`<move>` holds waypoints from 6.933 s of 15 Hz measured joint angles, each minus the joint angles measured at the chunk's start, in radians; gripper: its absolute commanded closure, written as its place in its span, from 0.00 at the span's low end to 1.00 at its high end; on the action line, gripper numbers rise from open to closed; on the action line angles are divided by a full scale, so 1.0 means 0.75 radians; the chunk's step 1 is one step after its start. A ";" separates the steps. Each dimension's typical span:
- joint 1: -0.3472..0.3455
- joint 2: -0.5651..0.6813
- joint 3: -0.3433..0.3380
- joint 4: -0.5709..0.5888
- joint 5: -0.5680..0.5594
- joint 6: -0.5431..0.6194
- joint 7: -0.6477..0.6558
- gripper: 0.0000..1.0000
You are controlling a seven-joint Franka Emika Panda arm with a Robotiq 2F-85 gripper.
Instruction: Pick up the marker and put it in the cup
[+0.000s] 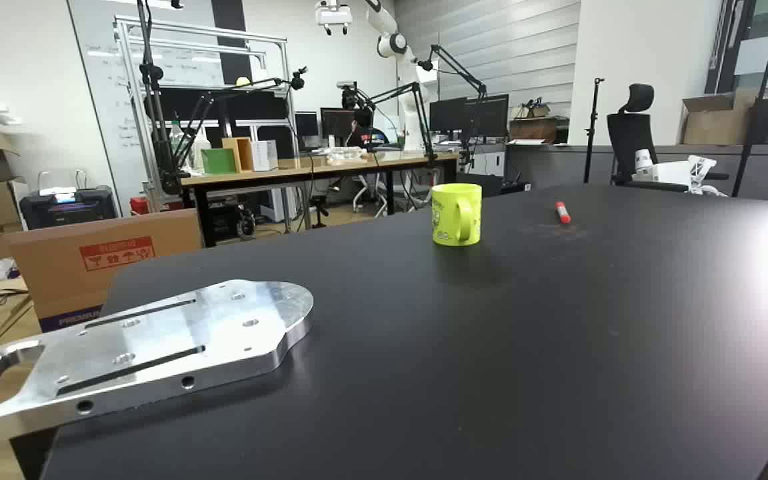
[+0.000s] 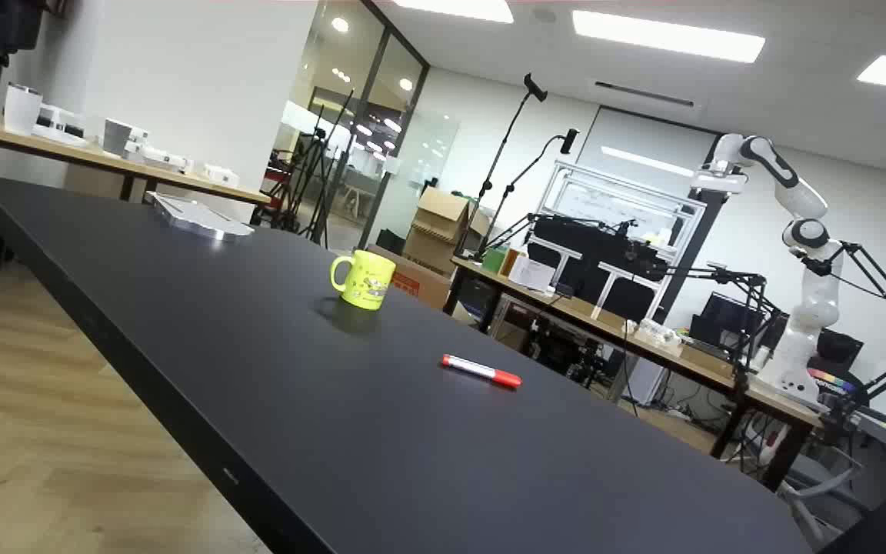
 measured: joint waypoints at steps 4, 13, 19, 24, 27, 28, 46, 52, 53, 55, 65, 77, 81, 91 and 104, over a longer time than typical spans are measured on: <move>0.000 0.000 0.000 0.000 0.000 0.000 0.000 0.00; -0.008 0.008 -0.008 0.000 -0.006 0.019 0.000 0.00; -0.223 0.179 -0.133 0.046 -0.086 0.328 0.016 0.00; -0.373 0.438 -0.225 0.217 -0.082 0.477 0.112 0.00; -0.406 0.594 -0.220 0.358 -0.083 0.498 0.272 0.00; -0.413 0.652 -0.212 0.413 -0.087 0.503 0.339 0.00; -0.360 1.055 -0.207 0.803 -0.169 0.432 0.788 0.00; -0.317 1.170 -0.226 0.820 -0.190 0.734 0.926 0.00; -0.303 1.220 -0.226 0.842 -0.205 0.769 0.963 0.00; -0.264 1.347 -0.231 0.917 -0.250 0.785 1.040 0.00; -0.035 1.970 -0.282 1.393 -0.228 0.657 1.103 0.00; -0.005 2.210 -0.278 1.485 -0.015 0.582 0.959 0.00; 0.000 2.229 -0.279 1.487 -0.015 0.564 0.955 0.00; -0.003 2.312 -0.275 1.472 0.090 0.784 0.923 0.00; -0.017 2.422 -0.276 1.505 0.206 0.778 0.910 0.00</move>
